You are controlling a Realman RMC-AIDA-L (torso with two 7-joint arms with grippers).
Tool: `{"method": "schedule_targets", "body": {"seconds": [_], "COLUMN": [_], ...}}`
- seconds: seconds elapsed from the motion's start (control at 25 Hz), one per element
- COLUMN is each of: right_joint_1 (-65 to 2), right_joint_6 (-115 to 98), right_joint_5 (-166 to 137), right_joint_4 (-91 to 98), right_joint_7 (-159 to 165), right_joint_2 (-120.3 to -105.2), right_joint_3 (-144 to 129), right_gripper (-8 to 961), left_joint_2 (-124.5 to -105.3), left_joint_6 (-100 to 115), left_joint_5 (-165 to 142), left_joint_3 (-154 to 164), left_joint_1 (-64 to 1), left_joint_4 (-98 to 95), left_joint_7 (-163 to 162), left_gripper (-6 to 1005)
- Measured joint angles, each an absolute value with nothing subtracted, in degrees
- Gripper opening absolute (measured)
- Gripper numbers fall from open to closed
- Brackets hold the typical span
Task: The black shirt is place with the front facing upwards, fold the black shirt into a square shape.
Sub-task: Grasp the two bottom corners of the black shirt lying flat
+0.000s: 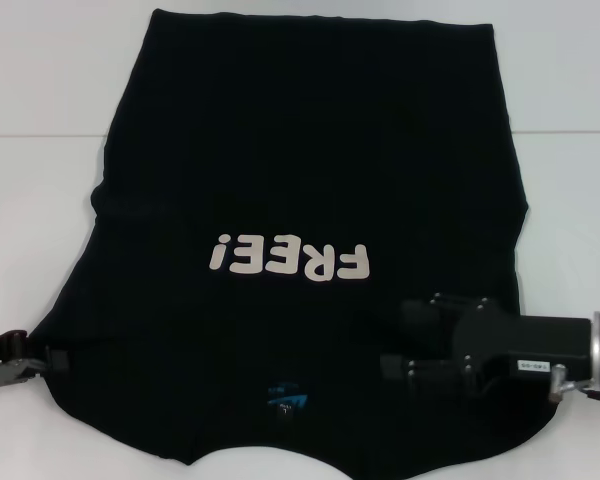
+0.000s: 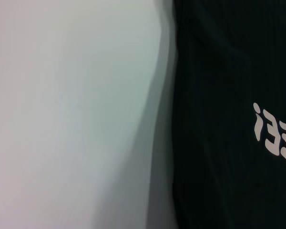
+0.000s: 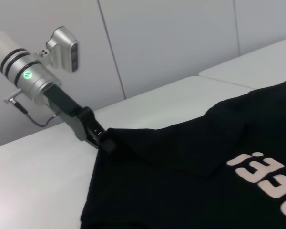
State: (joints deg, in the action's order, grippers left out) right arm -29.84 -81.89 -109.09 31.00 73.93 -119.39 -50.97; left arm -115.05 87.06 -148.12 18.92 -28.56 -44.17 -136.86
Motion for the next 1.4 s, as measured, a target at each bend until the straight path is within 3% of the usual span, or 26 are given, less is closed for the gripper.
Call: {"method": "schedule_targets", "body": {"seconds": [0.16, 0.28, 0.4, 0.56, 0.68, 0.92, 1.4], "right_joint_1": [-28.6, -27.8, -27.6, -29.0, -30.6, -34.4, -36.3], "right_joint_6": [-83.7, -86.7, -90.2, -93.5, -95.1, -97.7, -93.7], "right_joint_5": [-109.2, -109.2, -109.6, -114.9, -121.6, -135.9, -141.2], "right_joint_4": [34.9, 39.0, 42.2, 42.4, 42.0, 42.4, 40.5], "right_joint_7": [80.5, 91.0, 107.1, 131.6, 142.0, 144.8, 141.7], "right_joint_2": [-118.61, -116.60, -112.91, -106.67, -104.36, -105.10, -110.06], "right_joint_3": [-51.0, -51.0, -51.0, -50.3, -48.6, -43.1, -43.7], "right_gripper": [900, 899, 898, 897, 896, 892, 884], "left_joint_2": [-115.05, -115.04, -115.03, -114.89, -114.81, -114.66, -114.61], "left_joint_6": [87.2, 87.3, 87.9, 89.0, 89.3, 89.4, 89.8], "left_joint_5": [-148.1, -148.1, -148.0, -148.0, -148.0, -148.0, -147.6], "left_joint_3": [19.0, 18.9, 18.8, 18.6, 18.6, 18.5, 18.4], "left_joint_1": [-28.6, -28.7, -28.8, -29.0, -29.0, -29.2, -29.5], "left_joint_4": [-44.0, -43.8, -43.8, -43.8, -43.8, -43.8, -43.8], "left_joint_7": [-136.6, -136.5, -136.4, -135.9, -135.2, -134.5, -134.5], "left_gripper": [277, 164, 51, 23, 23, 24, 23]}}
